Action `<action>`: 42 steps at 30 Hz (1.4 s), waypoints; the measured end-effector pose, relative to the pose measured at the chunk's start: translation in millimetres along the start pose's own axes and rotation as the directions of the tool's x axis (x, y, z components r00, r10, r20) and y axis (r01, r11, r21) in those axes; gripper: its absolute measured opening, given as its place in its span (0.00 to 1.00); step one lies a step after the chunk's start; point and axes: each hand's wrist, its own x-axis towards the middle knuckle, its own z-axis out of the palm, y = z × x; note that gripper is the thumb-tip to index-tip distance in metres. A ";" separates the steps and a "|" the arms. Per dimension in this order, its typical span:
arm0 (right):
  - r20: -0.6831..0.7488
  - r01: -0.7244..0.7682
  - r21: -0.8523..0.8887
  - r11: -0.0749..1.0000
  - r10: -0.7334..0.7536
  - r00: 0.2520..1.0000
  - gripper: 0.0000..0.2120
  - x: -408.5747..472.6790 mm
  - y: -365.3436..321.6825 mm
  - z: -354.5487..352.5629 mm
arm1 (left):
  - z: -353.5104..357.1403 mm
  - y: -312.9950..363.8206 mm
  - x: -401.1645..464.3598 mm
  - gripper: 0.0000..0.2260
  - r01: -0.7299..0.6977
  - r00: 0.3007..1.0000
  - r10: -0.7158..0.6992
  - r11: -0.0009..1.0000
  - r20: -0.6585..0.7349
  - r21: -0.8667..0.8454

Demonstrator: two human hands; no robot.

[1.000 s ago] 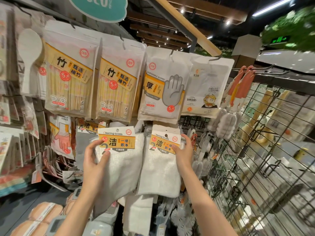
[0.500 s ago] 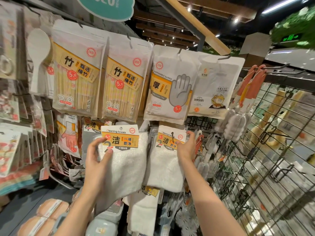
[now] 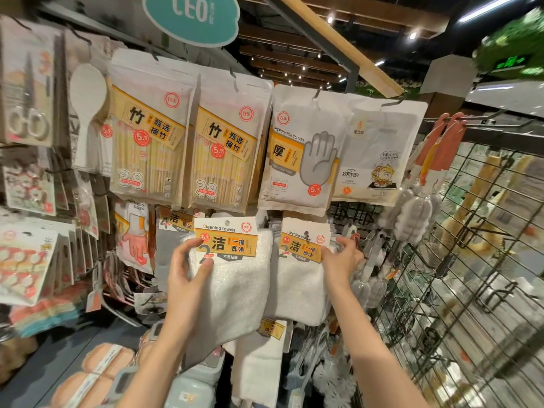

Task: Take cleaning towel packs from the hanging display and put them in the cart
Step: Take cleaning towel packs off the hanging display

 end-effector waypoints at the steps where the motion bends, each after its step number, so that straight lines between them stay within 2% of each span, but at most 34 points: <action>1: 0.030 0.026 0.030 0.999 -0.027 0.999 0.15 -7.0 -2.8 -2.6 | 1.4 1.0 -1.2 0.16 0.002 1.000 -0.002 1.000 0.009 -0.012; 4: 0.122 0.158 0.084 0.984 -0.168 0.978 0.08 -34.3 -17.6 -9.5 | 7.3 3.0 -5.1 0.15 -0.002 1.000 0.003 0.999 0.029 -0.035; 6: 0.239 0.224 0.132 0.966 -0.250 0.938 0.07 -53.3 -30.5 -10.9 | 13.9 3.9 -8.3 0.16 0.005 0.999 -0.003 0.999 0.053 -0.048; 8: 0.439 0.244 0.165 0.956 -0.293 0.849 0.11 -69.2 -39.0 -8.4 | 20.5 4.2 -11.5 0.16 0.012 0.997 -0.007 0.998 0.080 -0.057; 10: 0.547 0.285 0.171 0.943 -0.332 0.768 0.20 -79.6 -38.3 -4.4 | 24.7 2.8 -13.5 0.16 0.022 0.995 -0.015 0.997 0.102 -0.070; 13: 0.537 0.256 0.251 0.933 -0.354 0.766 0.28 -84.5 -33.3 -6.2 | 30.7 0.5 -16.2 0.17 0.045 0.989 -0.035 0.997 0.142 -0.070; 16: 0.517 0.200 0.294 0.935 -0.332 0.789 0.26 -79.9 -30.7 -15.6 | 38.8 0.0 -19.3 0.18 0.045 0.984 -0.034 0.997 0.177 -0.060; 21: 0.459 0.265 0.200 0.943 -0.329 0.825 0.18 -68.7 -14.7 -30.5 | 53.3 -16.1 -19.9 0.17 0.055 0.963 -0.069 0.997 0.260 0.058; 25: 0.382 0.247 0.125 0.961 -0.276 0.882 0.18 -55.9 -3.4 -40.6 | 77.5 -27.8 -10.5 0.22 0.041 0.909 -0.114 0.982 0.402 0.186; 28: 0.345 0.245 0.094 0.965 -0.262 0.901 0.19 -41.1 -0.7 -43.9 | 94.5 -38.4 2.9 0.24 0.013 0.887 -0.124 0.970 0.445 0.245; 37: 0.331 0.209 0.055 0.976 -0.215 0.919 0.19 -14.4 7.0 -30.9 | 112.8 -68.7 21.0 0.26 0.025 0.893 -0.156 0.954 0.422 0.299; 40: 0.328 0.210 0.007 0.978 -0.201 0.923 0.18 -9.1 12.0 -23.5 | 115.7 -76.5 22.8 0.28 0.028 0.898 -0.205 0.910 0.389 0.414; 42: 0.303 0.221 -0.032 0.975 -0.201 0.932 0.17 -5.1 16.0 -18.3 | 119.3 -78.7 21.8 0.29 -0.022 0.917 -0.194 0.846 0.347 0.532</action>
